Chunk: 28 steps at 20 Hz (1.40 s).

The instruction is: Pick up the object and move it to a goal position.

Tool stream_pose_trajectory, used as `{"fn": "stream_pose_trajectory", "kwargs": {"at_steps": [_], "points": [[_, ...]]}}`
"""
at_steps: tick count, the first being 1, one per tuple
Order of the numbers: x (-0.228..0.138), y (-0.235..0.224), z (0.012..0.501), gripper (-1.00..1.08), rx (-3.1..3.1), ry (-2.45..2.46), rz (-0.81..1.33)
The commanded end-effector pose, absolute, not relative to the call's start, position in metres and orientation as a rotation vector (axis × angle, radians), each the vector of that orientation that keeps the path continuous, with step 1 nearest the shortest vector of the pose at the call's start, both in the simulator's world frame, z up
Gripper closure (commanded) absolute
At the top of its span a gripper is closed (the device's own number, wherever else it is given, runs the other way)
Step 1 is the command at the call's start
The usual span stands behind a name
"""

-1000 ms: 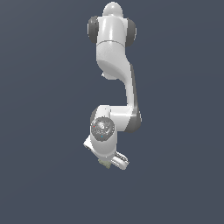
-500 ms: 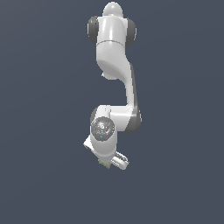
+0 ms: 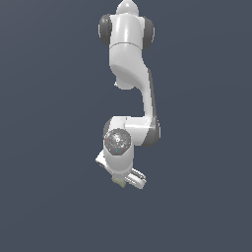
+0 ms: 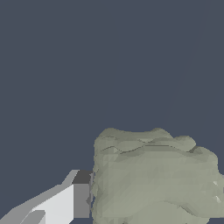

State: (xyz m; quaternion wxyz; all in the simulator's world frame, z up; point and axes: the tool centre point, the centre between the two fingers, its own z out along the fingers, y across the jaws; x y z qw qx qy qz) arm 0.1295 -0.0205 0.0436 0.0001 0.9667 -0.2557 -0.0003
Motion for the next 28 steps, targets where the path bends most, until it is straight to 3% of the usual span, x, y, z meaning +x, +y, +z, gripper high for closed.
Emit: {"fn": "stream_pose_trajectory", "kwargs": {"at_steps": [1,14,28], "points": [[0.126,-0.016,0.047,1.08,3.037,-0.803,0.0],[0.08,0.031,0.081,1.08,3.038,-0.802,-0.001],[-0.006,0.12,0.147,1.08,3.038,-0.802,-0.001]]}}
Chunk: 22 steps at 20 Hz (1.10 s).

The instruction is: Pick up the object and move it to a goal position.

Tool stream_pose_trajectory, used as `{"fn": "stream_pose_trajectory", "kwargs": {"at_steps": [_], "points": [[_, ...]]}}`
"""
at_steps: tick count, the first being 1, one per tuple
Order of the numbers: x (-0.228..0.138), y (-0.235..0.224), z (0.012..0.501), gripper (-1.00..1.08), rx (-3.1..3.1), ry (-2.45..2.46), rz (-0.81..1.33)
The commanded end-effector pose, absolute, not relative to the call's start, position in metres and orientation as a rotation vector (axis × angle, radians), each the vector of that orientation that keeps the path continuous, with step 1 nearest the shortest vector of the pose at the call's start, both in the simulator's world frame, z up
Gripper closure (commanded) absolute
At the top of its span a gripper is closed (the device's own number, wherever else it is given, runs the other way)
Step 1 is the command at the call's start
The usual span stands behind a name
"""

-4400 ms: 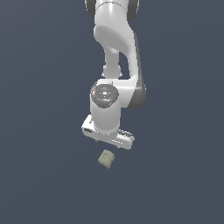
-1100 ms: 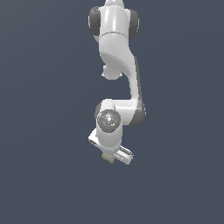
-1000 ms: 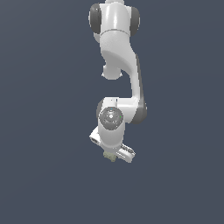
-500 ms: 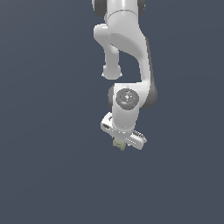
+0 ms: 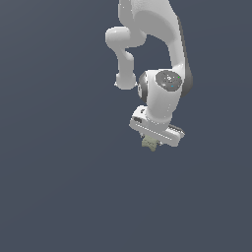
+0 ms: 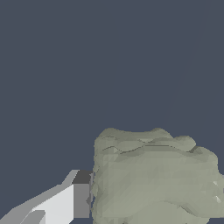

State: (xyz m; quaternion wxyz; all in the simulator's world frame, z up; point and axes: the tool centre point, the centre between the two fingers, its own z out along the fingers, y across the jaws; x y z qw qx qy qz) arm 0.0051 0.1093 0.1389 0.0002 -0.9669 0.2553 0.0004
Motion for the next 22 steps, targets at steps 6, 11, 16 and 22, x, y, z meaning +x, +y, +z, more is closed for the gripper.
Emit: {"fn": "stream_pose_trajectory", "kwargs": {"at_steps": [6,11,16,22], "points": [[-0.044,0.162,0.178,1.08,-3.038,0.801,-0.001],[-0.07,0.192,0.2,1.08,-3.038,0.802,-0.001],[-0.087,0.211,0.215,1.08,-3.038,0.802,-0.001],[-0.091,0.219,0.22,1.08,-3.038,0.803,0.0]]}}
